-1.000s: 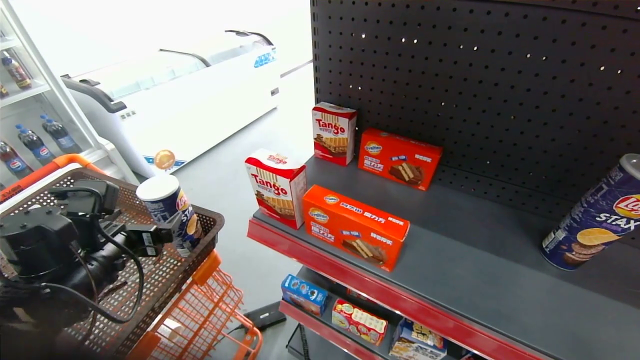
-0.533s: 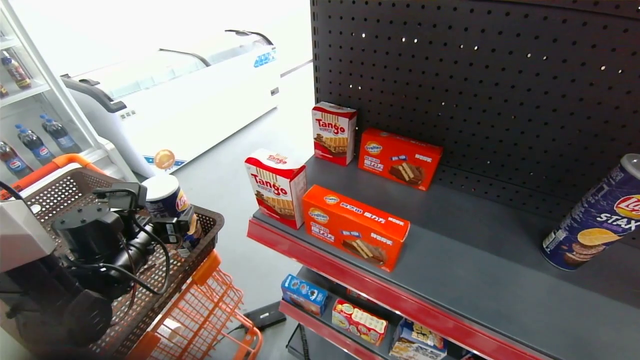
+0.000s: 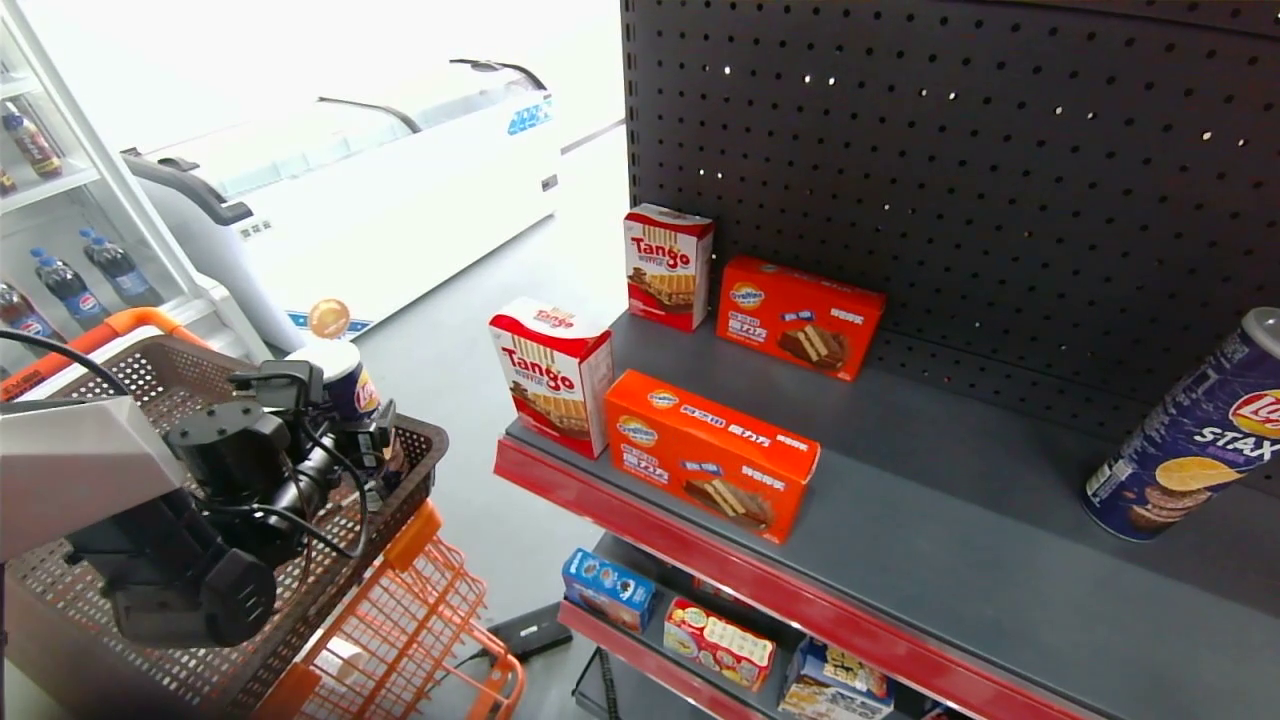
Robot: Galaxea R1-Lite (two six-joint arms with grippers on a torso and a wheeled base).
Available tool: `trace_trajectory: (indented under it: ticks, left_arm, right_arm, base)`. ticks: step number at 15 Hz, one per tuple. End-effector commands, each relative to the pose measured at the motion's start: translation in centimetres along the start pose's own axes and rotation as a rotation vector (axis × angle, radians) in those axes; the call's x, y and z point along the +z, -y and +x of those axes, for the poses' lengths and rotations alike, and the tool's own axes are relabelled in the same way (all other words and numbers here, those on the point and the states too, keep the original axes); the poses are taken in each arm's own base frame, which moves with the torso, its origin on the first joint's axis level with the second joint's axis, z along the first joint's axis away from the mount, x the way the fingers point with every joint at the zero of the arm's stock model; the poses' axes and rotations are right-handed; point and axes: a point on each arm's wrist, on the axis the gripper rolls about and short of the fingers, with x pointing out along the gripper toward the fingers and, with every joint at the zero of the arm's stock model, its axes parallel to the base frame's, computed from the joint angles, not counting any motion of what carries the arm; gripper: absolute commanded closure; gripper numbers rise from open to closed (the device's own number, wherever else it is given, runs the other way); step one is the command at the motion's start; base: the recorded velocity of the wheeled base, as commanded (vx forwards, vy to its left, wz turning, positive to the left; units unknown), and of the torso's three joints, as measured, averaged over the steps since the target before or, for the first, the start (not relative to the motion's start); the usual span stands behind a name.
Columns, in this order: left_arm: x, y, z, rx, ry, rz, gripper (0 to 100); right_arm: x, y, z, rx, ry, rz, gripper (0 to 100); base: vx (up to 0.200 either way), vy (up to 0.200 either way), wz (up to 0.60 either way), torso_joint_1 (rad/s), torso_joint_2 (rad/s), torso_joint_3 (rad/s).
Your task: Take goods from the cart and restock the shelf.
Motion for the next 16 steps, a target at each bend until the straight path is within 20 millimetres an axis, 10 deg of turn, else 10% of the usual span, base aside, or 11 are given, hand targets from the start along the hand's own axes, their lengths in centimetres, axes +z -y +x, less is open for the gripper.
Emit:
trace_trajectory:
  ticks: [1,5,9,16]
  left_arm:
    - [-0.1,0.1,0.2,-0.002,0.001,0.0,100]
    - [0.8,0.9,-0.3,-0.02,0.025,-0.006,100]
    - [6.0,0.9,-2.2,-0.039,0.145,0.004,100]
    - [13.2,0.0,-10.6,-0.201,0.173,0.006,100]
  right_arm:
    - [0.0,0.0,0.0,0.002,0.0,0.001,0]
    - [0.0,0.0,0.0,0.0,0.0,-0.001,0]
    - [0.0,0.0,0.0,0.0,0.0,-0.001,0]
    - [0.0,0.0,0.0,0.0,0.0,-0.001,0]
  base:
    - [0.0,0.0,0.0,0.0,0.0,0.0]
    - [0.0,0.0,0.0,0.0,0.0,0.0]
    - [0.0,0.0,0.0,0.0,0.0,0.0]
    - [0.0,0.0,0.0,0.0,0.0,0.0]
